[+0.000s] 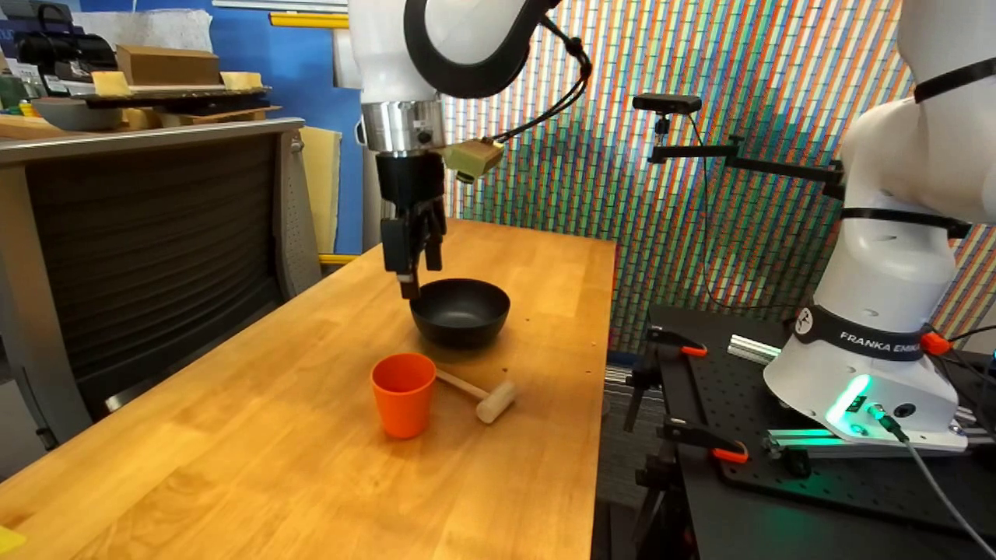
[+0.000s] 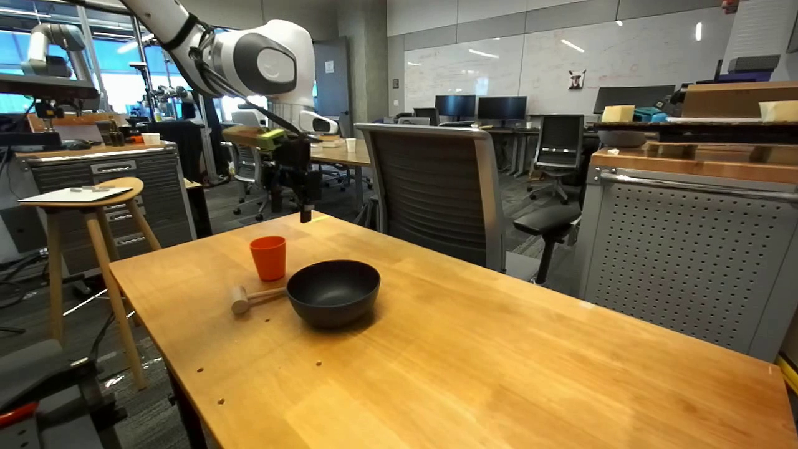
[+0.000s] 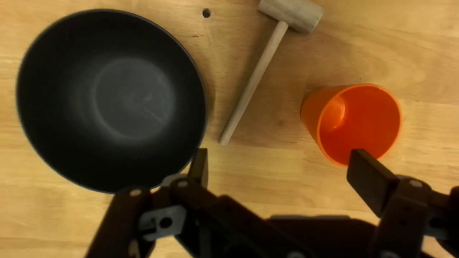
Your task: Pick up the orange cup from the table and put it in black bowl.
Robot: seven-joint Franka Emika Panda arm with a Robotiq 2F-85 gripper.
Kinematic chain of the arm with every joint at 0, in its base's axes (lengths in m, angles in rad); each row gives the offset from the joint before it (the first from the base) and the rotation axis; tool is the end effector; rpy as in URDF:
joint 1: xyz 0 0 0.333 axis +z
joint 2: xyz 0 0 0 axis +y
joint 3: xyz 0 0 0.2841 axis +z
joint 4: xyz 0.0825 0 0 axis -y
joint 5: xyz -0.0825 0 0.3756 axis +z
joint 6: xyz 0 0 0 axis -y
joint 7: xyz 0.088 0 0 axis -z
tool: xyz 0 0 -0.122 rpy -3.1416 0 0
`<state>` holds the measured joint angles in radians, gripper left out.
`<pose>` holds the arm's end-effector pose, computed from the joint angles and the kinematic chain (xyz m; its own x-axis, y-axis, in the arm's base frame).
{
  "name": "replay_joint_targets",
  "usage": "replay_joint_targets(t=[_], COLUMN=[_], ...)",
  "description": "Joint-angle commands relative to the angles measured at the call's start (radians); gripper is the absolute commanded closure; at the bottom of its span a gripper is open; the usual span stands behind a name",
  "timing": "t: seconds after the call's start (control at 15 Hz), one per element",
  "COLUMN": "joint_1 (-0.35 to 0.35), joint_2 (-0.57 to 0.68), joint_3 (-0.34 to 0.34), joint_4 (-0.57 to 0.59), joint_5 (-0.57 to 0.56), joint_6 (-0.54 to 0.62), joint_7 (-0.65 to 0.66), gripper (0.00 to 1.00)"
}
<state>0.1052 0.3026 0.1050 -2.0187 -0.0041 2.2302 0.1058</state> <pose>0.5586 0.1187 0.2552 0.9903 0.1039 -0.0918 0.1027 -0.9945 -0.0186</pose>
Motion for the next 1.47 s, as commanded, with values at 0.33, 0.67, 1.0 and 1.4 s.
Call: replay_joint_targets(t=[0.33, 0.67, 1.0, 1.4], joint_1=[0.022, 0.037, 0.032, 0.021], joint_2=[0.253, 0.301, 0.320, 0.277], joint_3=[0.020, 0.025, 0.039, 0.033], joint_4=[0.213, 0.226, 0.240, 0.253], joint_5=[0.053, 0.049, 0.061, 0.060], joint_6=[-0.141, -0.130, -0.152, -0.181], joint_7=[-0.037, -0.039, -0.068, -0.098], gripper=[0.00, 0.42, 0.81, 0.99])
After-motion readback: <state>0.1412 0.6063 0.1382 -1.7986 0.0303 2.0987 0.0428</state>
